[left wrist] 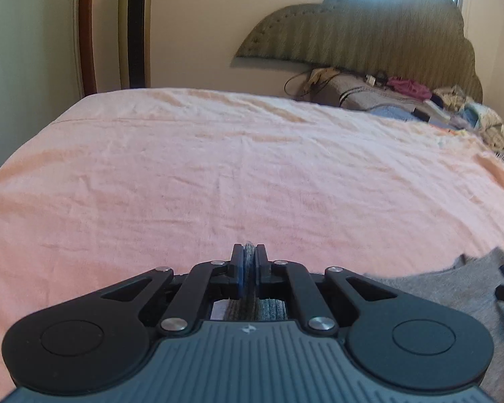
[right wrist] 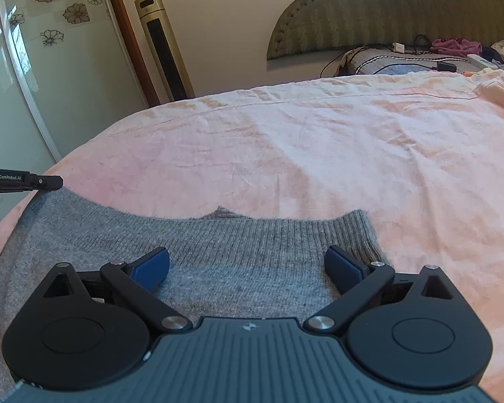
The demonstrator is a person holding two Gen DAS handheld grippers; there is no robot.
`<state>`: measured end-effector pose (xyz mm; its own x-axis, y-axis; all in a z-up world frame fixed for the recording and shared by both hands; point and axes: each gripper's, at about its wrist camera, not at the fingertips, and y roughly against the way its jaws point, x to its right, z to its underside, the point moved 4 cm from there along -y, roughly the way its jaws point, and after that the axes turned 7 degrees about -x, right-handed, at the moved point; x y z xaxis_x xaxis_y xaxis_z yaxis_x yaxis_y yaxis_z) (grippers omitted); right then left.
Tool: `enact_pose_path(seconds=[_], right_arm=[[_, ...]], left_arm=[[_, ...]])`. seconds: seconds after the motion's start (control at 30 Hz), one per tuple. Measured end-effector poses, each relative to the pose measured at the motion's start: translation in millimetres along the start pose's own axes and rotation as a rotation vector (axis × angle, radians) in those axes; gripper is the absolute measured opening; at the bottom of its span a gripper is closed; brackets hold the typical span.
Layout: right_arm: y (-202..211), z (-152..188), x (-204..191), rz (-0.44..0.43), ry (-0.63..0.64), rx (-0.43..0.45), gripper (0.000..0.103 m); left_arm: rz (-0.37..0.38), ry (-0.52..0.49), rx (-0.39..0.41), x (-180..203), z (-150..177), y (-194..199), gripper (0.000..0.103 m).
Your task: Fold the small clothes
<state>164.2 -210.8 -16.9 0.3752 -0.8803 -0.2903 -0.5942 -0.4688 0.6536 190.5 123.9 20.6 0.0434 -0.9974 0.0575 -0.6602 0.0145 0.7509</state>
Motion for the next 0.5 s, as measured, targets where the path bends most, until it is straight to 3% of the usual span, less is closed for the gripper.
enact_pose_path(seconds=[0.07,0.1,0.23,0.3,0.37,0.4,0.47,0.5], right_arm=[[0,0,0,-0.002,-0.004,0.002,0.098],[0,0,0,0.000,-0.004,0.002,0.098],[-2,-2,-3,0.025,0.016,-0.016,0.098],[0,-10,-6,0.092,0.018,-0.045,0.094],[11,-18,-12,0.091,-0.033,-0.024,0.093],[15,-21,-17,0.044,-0.043,0.001,0.094],[12,-23,-29,0.015,-0.014,0.004,0.102],[4,-23,-34,0.039,0.014,-0.025,0.101]], left_arm=[[-0.069,-0.053,-0.026,2,17,-20,0.005],[-0.077,-0.062,0.023,3,23,-20,0.005],[-0.124,-0.058,0.043,8,23,-11,0.009],[-0.179,-0.039,0.074,11,17,8,0.009],[-0.114,-0.009,0.142,17,16,34,0.015],[-0.052,-0.021,0.160,24,17,42,0.019],[0.002,-0.073,0.139,44,23,41,0.054],[0.003,-0.108,0.119,53,27,34,0.061]])
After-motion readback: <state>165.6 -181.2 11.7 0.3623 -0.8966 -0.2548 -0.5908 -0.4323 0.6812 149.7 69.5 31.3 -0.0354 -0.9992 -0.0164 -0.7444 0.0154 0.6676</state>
